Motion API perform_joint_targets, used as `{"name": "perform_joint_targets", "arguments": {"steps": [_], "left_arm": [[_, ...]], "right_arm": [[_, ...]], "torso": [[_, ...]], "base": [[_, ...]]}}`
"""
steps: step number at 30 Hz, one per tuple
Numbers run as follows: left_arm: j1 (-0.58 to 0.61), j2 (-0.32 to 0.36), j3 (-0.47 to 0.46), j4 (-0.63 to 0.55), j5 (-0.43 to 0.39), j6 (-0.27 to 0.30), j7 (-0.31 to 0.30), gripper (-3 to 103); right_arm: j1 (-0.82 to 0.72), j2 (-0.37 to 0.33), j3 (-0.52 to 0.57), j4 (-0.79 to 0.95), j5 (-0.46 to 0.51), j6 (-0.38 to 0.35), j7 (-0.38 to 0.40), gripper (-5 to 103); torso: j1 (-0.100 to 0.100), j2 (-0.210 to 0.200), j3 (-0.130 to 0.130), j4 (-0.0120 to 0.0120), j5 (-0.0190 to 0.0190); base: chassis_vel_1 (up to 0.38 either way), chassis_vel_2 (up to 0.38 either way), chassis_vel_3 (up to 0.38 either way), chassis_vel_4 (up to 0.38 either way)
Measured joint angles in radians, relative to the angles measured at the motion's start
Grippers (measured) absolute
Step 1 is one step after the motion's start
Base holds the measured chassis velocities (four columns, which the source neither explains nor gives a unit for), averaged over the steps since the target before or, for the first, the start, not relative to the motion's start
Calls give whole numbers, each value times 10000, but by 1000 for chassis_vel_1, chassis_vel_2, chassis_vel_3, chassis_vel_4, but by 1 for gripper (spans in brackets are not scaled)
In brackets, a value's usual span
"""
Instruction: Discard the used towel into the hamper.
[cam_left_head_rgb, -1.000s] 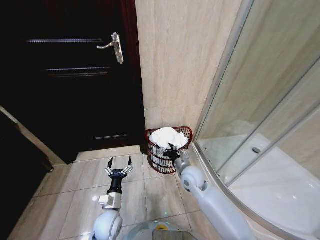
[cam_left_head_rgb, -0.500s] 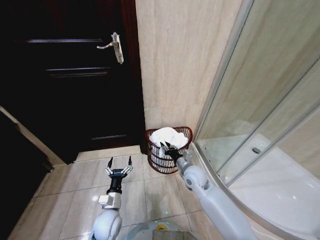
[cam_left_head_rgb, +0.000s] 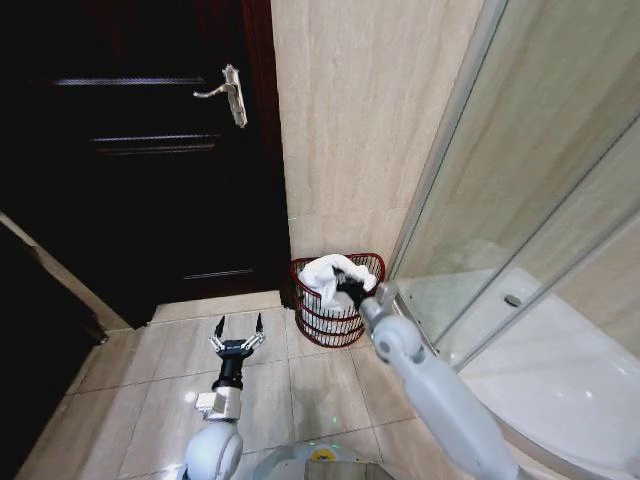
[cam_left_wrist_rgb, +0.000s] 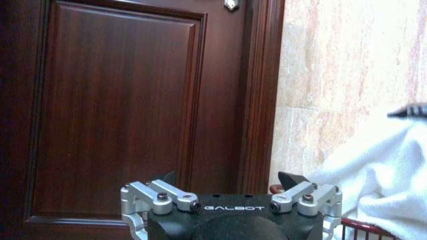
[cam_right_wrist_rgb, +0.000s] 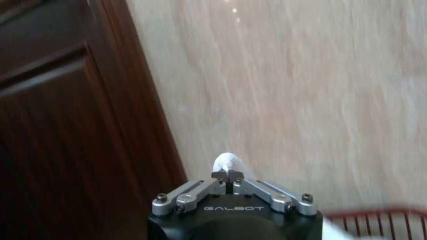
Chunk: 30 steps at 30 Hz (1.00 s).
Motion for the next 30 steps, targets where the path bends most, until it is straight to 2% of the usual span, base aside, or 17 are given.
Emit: {"name": "perform_joint_targets", "arguments": {"steps": [4,14,21,25,30], "left_arm": [[26,13,-28,-20,-16,-3,-1,100],[238,1,-97,-4,-45,-198,-1,100],[283,21,-214,-5,-60,-293,-1,100],[284,-1,-199,-26,-44,-333,-5,100],[315,-20,-176,-52,-34,-400,-6,100]], "right_arm": [[1225,-79,-6,-255,415,-53,99,1],[2674,-30,-68,-735,741,-81,289,1],[2231,-40,-67,-1110,375,-41,63,1],[1596,228,-189,-2355,-572,553,-297,1],[1489,385,-264,-3011,-839,653,-410,1]], "torso": [[0,0,0,0,0],[0,0,0,1,-2],[-1,0,-1,-1,0],[-2,-1,-1,-2,0],[-3,0,-1,0,1]], "base": [[0,0,0,0],[0,0,0,0],[0,0,0,0],[0,0,0,0],[0,0,0,0]]}}
